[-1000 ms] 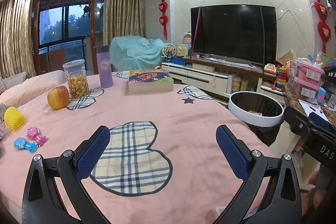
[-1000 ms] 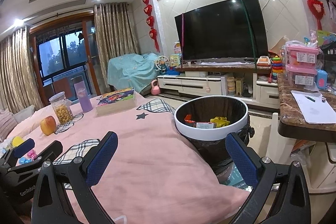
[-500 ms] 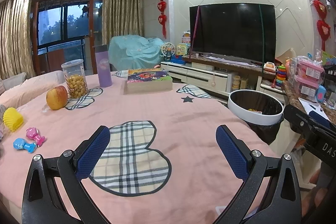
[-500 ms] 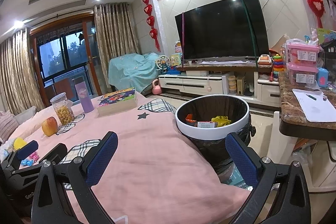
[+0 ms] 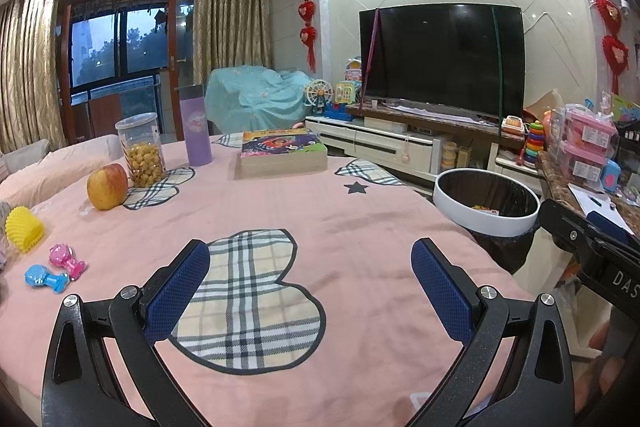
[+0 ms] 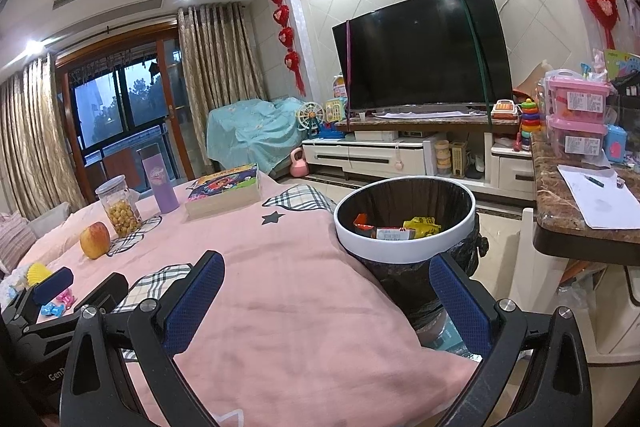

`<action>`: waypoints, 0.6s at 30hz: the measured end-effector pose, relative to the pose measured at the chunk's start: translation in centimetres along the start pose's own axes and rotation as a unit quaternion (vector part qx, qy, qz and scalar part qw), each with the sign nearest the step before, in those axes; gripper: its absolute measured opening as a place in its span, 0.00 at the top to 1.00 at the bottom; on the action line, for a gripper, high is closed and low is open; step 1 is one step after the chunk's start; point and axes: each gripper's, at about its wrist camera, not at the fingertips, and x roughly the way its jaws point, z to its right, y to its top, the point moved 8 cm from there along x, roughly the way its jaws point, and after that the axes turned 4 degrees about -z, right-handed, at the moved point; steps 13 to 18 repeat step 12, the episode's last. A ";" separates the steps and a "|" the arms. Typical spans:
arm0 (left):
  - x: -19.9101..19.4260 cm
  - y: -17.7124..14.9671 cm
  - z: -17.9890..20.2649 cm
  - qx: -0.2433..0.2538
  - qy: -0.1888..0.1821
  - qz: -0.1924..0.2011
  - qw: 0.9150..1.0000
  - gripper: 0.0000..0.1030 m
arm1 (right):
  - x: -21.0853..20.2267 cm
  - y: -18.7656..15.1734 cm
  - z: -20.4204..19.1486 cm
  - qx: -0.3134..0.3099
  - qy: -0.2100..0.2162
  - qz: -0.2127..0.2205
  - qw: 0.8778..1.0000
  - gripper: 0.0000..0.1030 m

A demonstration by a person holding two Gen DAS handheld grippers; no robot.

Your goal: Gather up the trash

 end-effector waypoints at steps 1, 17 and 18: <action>0.0 0.0 -0.1 0.000 0.000 0.000 1.000 0.00 | 0.1 0.0 0.1 0.000 0.000 -0.001 1.000 0.00; 0.7 -0.1 -0.6 -0.003 -0.009 -0.013 1.000 0.00 | 1.0 -0.3 -0.2 0.003 0.004 -0.016 1.000 0.00; 0.7 -0.1 -0.6 -0.003 -0.009 -0.013 1.000 0.00 | 1.0 -0.3 -0.2 0.003 0.004 -0.016 1.000 0.00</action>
